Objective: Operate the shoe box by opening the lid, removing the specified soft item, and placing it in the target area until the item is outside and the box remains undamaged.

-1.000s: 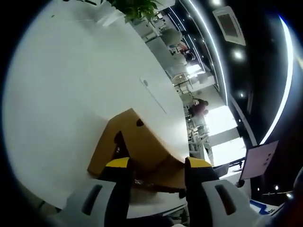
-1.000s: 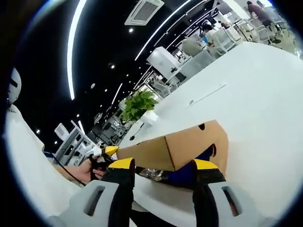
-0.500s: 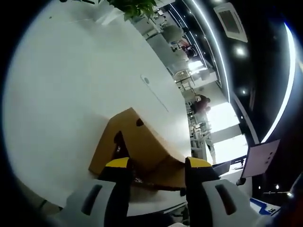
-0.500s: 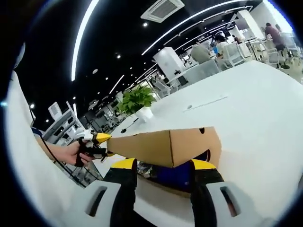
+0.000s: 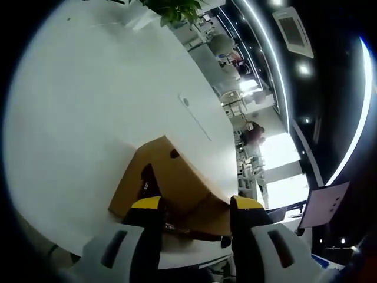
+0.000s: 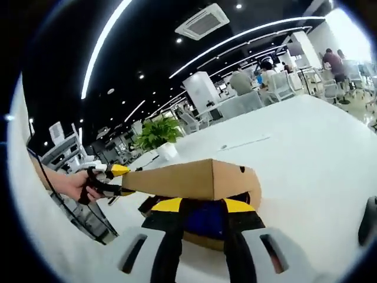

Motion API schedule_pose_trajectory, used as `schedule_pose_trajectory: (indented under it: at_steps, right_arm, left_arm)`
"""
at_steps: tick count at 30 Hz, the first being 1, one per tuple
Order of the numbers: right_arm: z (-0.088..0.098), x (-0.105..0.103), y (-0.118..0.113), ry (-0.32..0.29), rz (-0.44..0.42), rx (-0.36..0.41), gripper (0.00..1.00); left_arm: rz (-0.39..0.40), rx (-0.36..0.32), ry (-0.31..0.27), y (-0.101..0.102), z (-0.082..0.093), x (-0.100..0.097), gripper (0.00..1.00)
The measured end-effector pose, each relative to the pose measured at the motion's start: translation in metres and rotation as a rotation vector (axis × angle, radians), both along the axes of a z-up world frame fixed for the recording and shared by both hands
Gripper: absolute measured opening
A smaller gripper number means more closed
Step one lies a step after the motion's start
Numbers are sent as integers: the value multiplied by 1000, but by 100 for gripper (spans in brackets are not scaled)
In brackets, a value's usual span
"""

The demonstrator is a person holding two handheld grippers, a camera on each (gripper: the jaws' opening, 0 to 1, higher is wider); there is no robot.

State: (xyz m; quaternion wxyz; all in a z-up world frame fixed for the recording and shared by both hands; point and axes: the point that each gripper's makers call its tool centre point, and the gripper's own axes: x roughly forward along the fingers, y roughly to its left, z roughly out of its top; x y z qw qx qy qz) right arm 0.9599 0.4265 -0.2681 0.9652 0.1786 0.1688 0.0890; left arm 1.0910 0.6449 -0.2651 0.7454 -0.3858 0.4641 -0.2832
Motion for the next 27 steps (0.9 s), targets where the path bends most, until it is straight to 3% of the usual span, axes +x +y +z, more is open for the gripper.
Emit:
schedule_pose_trajectory:
  at_steps: [2,4,6,8,12,15,17,27]
  right_arm:
    - [-1,-5,0,6,-6,0,23]
    - [-4,-8,-6,-2,-32,-57,21]
    - [-6,-9,-5,9,-42,-43,23]
    - [-14,-8,-20,39,-80,-288,26]
    - [-7,4,-20,-20,-85,-378,39]
    - [-3,11,-20,-71,-88,-504,39]
    - [3,17,-20,-140,-84,-593,39]
    - [3,24,-22,-155,-110,-585,42]
  left_arm:
    - [5,-4,10,0,1,-1,45]
    - [9,-5,16,0,1,-1,45]
    - [13,1,17,0,1,-2,45]
    - [22,-1,16,0,1,-3,45]
    - [34,-2,18,0,2,-2,45]
    - [36,-7,23,-1,3,0,45]
    - [34,-13,27,-1,4,0,45]
    - [30,-19,28,-2,5,-1,45]
